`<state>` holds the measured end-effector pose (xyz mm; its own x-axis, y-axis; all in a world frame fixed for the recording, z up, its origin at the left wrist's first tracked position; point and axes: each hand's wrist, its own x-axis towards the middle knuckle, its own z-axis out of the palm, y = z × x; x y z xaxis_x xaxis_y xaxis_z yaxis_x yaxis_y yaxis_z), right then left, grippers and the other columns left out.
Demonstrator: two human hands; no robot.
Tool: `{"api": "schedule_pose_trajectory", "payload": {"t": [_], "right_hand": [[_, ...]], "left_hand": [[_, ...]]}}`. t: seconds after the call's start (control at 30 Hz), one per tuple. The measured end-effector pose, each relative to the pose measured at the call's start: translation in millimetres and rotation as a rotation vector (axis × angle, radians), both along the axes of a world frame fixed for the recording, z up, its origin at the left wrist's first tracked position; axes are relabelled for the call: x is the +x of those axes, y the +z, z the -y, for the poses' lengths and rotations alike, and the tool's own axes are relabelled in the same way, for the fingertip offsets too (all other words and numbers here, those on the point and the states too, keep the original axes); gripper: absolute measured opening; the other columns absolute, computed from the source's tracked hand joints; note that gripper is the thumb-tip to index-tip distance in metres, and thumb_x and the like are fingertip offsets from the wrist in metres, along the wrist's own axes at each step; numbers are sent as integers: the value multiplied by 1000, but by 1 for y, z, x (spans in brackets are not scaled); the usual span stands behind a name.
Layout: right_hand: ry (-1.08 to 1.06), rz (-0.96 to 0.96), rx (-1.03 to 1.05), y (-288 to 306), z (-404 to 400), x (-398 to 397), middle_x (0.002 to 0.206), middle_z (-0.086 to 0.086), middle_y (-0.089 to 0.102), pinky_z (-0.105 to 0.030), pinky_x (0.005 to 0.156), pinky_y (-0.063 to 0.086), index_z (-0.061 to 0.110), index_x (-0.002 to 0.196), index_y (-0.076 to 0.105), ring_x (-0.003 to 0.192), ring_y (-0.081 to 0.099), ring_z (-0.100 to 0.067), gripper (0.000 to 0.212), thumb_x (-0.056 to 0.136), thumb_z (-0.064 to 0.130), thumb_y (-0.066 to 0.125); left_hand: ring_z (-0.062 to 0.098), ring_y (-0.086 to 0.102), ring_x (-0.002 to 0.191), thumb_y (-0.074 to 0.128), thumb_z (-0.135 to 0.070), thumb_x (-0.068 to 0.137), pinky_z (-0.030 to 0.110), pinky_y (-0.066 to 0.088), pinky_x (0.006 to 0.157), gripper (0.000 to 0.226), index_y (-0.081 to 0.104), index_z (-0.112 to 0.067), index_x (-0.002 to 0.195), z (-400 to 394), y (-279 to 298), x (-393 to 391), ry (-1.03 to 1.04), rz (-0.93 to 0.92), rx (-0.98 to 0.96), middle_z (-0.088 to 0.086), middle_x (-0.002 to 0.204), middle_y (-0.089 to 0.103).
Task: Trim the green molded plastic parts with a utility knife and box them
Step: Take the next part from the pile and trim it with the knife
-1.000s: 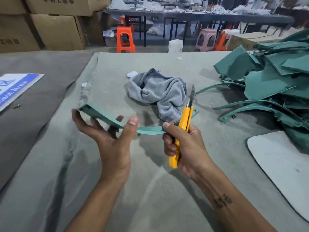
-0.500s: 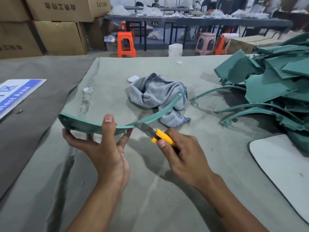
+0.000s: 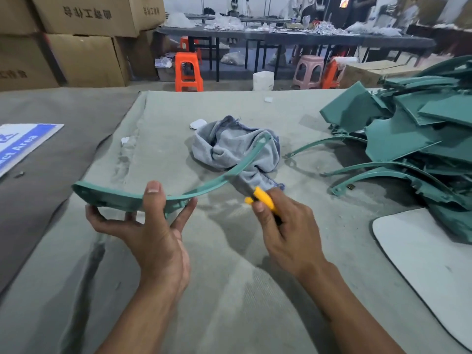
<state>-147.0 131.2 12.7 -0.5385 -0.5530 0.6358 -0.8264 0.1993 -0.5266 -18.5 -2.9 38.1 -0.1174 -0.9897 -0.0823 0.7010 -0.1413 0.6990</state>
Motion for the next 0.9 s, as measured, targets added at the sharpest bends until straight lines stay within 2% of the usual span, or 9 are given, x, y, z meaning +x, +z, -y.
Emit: {"api": "schedule_pose_trajectory", "payload": {"t": [0.07,0.13,0.23,0.33,0.43,0.53,0.67,0.77,0.9], "right_hand": [[-158,87,-32,0,-2,-9,55,8,43,-37,47,28,23,83,45,49,42,-13,41,106,56,38],[-273,62,-40,1,-8,-18,54,11,38,-32,48,22,27,84,41,48,37,-11,36,106,56,37],[-162,-47,-68,1,-14,-20,57,9,39,-24,46,25,19,86,53,49,40,-13,41,107,53,40],[-59,-75,-81,-1,-9,-16,61,11,39,-31,48,32,17,88,59,52,43,-14,44,108,52,41],[-213,0,-97,-1,-9,-23,55,8,38,-26,48,27,19,82,51,50,40,-14,43,106,54,40],[-341,56,-152,-3,-17,-35,55,8,40,-34,49,26,15,87,57,50,41,-10,50,106,57,37],[-178,-2,-250,-3,-17,-35,58,5,40,-33,49,32,12,87,57,53,41,-16,49,110,52,39],[-189,-11,-297,0,-17,-36,60,9,39,-24,51,29,26,85,47,55,41,-11,36,110,49,39],[-81,-41,-328,-1,-24,-40,61,6,39,-31,48,29,28,86,46,52,38,-12,30,111,43,42]], "left_hand": [[28,56,132,80,-34,73,57,62,75,93,22,-46,145,0,0,1,1,17,11,-7,144,44],[28,57,130,80,-36,72,55,62,75,95,21,-46,145,1,-1,2,3,42,12,-7,145,44],[29,56,131,79,-38,71,53,62,74,93,23,-47,145,-1,-2,2,2,66,10,-7,142,45],[29,59,128,77,-41,71,47,62,73,91,24,-47,144,-2,-2,2,3,81,-9,-8,139,48],[27,64,119,75,-43,70,40,60,68,90,23,-46,145,-1,-1,4,22,101,-13,-8,136,50],[25,67,110,72,-45,70,38,58,65,87,26,-44,144,-2,-2,2,21,100,-15,-11,131,56],[19,67,92,69,-50,69,38,55,63,80,31,-40,139,-1,-3,3,22,67,27,-16,111,65],[14,68,86,69,-52,70,38,54,62,80,31,-36,139,1,-4,3,18,56,34,-18,107,67],[13,67,87,68,-49,70,38,56,62,82,29,-33,140,-2,-4,2,6,65,22,-25,99,67]]}}
